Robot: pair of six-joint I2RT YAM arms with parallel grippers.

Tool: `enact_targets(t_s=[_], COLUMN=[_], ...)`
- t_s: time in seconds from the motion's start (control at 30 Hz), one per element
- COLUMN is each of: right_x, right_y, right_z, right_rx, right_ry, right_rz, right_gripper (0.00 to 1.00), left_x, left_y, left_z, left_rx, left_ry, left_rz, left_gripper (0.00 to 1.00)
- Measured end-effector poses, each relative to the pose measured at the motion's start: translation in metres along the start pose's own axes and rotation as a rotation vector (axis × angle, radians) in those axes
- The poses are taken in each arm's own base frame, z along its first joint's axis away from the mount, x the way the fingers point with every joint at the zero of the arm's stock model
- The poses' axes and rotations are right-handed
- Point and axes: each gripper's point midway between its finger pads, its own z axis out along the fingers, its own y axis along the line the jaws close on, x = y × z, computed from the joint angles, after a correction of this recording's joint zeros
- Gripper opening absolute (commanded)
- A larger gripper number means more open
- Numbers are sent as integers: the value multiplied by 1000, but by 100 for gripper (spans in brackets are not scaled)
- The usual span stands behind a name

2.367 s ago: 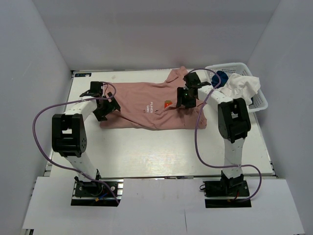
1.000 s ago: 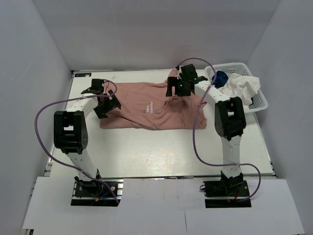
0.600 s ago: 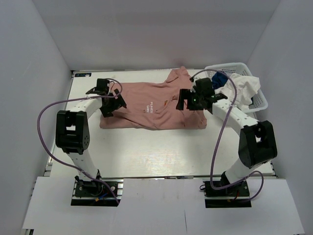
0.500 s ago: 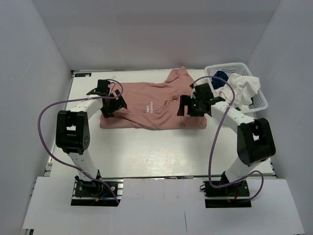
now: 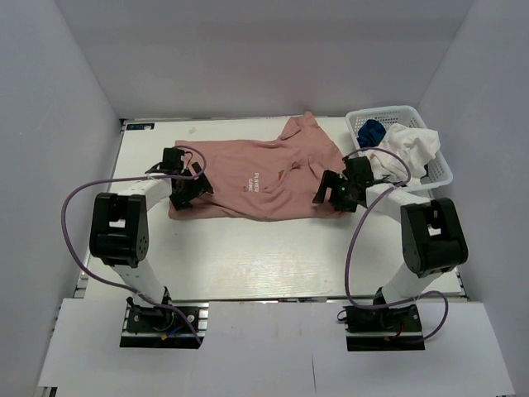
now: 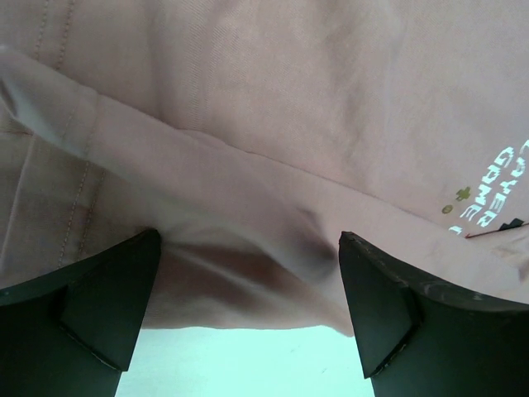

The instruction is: Fold and stack the t-shirts

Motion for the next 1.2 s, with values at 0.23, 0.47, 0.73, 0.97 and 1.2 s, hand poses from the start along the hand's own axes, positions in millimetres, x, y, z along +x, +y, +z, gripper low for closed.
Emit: enact_targets(t_s=[0.23, 0.47, 0.73, 0.97, 1.2], right_x=[55, 117, 46, -103, -205], right_y=[-11, -22, 10, 67, 84], right_z=[-35, -77, -106, -102, -27], right_rx=[-14, 20, 61, 58, 97], right_ry=[5, 77, -1, -264, -333], right_rz=[37, 78, -32, -143, -268], right_gripper=[90, 90, 90, 90, 90], left_x=[42, 109, 29, -86, -107], left_y=[21, 60, 31, -5, 23], left_z=[-25, -67, -110, -106, -36], left_rx=[-23, -117, -147, -170, -301], left_ry=[38, 148, -25, -199, -100], left_rz=[-9, -108, -124, -121, -136], left_gripper=[100, 100, 100, 100, 100])
